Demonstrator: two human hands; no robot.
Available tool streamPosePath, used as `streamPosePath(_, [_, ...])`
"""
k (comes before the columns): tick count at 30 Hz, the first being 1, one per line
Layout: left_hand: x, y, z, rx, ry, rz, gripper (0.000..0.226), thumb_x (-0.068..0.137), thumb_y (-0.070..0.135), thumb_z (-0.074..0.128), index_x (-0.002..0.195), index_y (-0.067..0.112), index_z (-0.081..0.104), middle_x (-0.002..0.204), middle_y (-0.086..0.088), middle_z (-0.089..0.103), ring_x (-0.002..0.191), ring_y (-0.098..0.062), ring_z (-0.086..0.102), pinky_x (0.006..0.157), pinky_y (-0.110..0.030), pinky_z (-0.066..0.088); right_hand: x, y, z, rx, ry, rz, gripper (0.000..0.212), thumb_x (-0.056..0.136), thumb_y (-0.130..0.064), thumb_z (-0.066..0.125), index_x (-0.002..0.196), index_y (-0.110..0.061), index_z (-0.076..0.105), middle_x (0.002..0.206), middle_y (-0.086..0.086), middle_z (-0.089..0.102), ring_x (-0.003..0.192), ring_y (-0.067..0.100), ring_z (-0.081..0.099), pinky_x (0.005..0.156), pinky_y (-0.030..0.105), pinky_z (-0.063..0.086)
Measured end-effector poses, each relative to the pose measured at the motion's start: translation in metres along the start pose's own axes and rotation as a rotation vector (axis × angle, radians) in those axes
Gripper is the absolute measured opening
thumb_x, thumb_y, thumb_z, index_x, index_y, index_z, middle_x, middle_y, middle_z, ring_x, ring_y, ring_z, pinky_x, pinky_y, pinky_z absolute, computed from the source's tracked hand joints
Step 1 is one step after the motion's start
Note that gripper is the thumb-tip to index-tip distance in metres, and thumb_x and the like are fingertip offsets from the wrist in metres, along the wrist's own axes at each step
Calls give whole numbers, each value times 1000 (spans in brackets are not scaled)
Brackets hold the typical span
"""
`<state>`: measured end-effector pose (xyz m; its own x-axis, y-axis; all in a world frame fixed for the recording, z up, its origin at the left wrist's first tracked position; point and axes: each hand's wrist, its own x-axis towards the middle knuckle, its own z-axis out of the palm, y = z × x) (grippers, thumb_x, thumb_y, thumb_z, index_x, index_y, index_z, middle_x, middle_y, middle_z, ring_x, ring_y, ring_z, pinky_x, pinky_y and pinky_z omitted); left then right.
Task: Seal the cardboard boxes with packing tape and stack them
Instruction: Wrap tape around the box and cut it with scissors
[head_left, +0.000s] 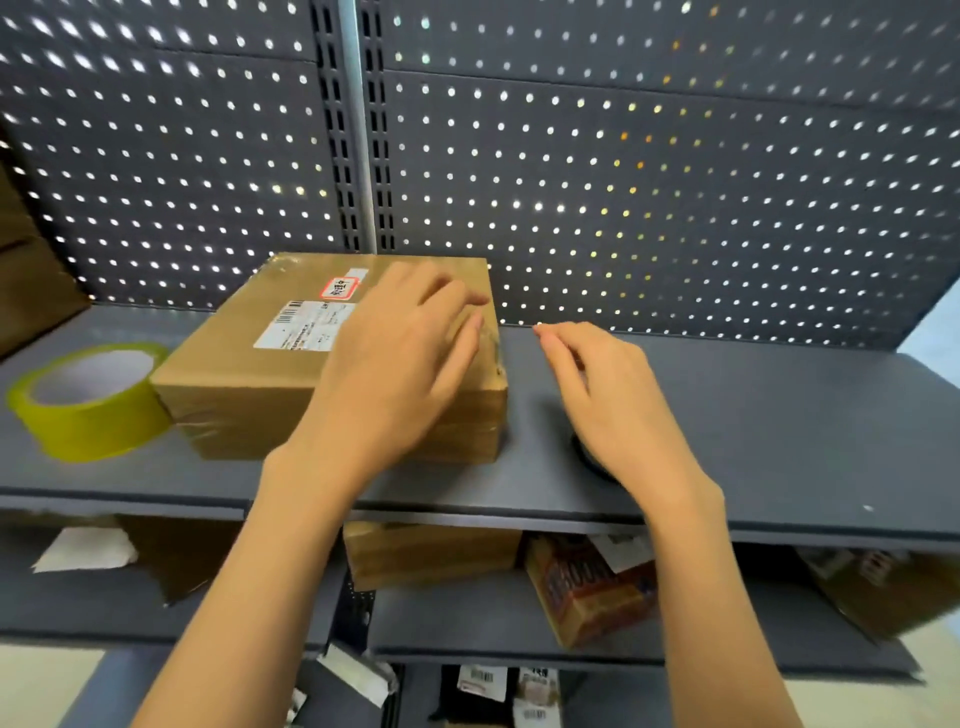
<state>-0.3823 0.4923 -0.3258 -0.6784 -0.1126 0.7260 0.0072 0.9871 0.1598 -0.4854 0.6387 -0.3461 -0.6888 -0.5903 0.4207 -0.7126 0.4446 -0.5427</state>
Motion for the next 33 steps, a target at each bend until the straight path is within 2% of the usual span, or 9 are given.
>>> streamPosePath(3, [2, 6, 12, 10, -112, 76, 40, 97, 23, 36, 120, 4, 62, 119, -9, 63, 109, -28, 54, 95, -37, 40, -5, -2, 10, 61, -65, -68, 35, 103, -25, 36, 130, -15, 55, 126, 0, 60, 113, 20, 54, 95, 35, 40])
streamPosePath(7, [7, -1, 19, 13, -297, 75, 57, 95, 35, 23, 128, 5, 58, 132, -8, 59, 128, -25, 48, 108, -33, 29, -13, -12, 23, 43, -97, -169, 41, 102, -29, 32, 135, -12, 49, 135, 1, 53, 124, 13, 45, 102, 23, 31])
streamPosePath(11, [11, -13, 19, -38, -484, -68, 73, 90, 52, 8, 136, 16, 52, 143, 1, 49, 139, -14, 33, 110, -21, 16, -18, -13, 37, -82, -80, -196, 53, 98, -35, 26, 141, -8, 44, 145, 4, 46, 135, 15, 39, 111, 30, 30])
streamPosePath(15, [7, -18, 17, -80, -606, -204, 70, 87, 51, 7, 147, 26, 32, 155, 12, 25, 143, -2, 16, 114, -19, 8, -23, -15, 46, -224, 65, -239, 54, 94, -34, 31, 131, -5, 56, 137, 11, 55, 129, 23, 49, 109, 34, 34])
streamPosePath(21, [8, -16, 17, -37, -628, -244, 51, 104, 37, 13, 151, 20, 23, 159, 8, 16, 145, -4, 9, 111, -16, 4, -28, -24, 43, -236, 38, -324, 51, 95, -34, 32, 130, -7, 58, 133, 7, 59, 131, 18, 46, 114, 31, 28])
streamPosePath(23, [10, -16, 19, -42, -598, -268, 50, 104, 32, 17, 151, 15, 24, 159, 2, 17, 146, -7, 9, 111, -16, 4, -29, -22, 39, -113, 64, -372, 44, 95, -32, 36, 120, -10, 66, 125, 3, 64, 129, 16, 49, 114, 30, 28])
streamPosePath(26, [8, -14, 19, -47, -465, -277, 48, 105, 29, 21, 148, 8, 29, 158, -6, 22, 146, -13, 12, 113, -19, 3, -34, -24, 29, 333, 128, -288, 36, 95, -30, 43, 106, -12, 73, 115, -4, 69, 120, 5, 55, 108, 22, 34])
streamPosePath(30, [-2, -1, 18, 18, -339, -101, 65, 93, 39, 13, 147, 7, 31, 155, -6, 28, 145, -19, 21, 114, -22, 4, -26, -25, 32, 725, 90, 146, 40, 102, -34, 37, 140, -23, 44, 137, -20, 45, 123, -15, 37, 101, 4, 27])
streamPosePath(33, [-10, 5, 26, 84, -410, -21, 72, 88, 43, 4, 149, 13, 28, 156, -1, 26, 145, -18, 20, 116, -29, 9, -19, -31, 50, 904, -64, 309, 60, 97, -52, 32, 151, -25, 24, 153, -18, 25, 135, -11, 23, 115, 18, 17])
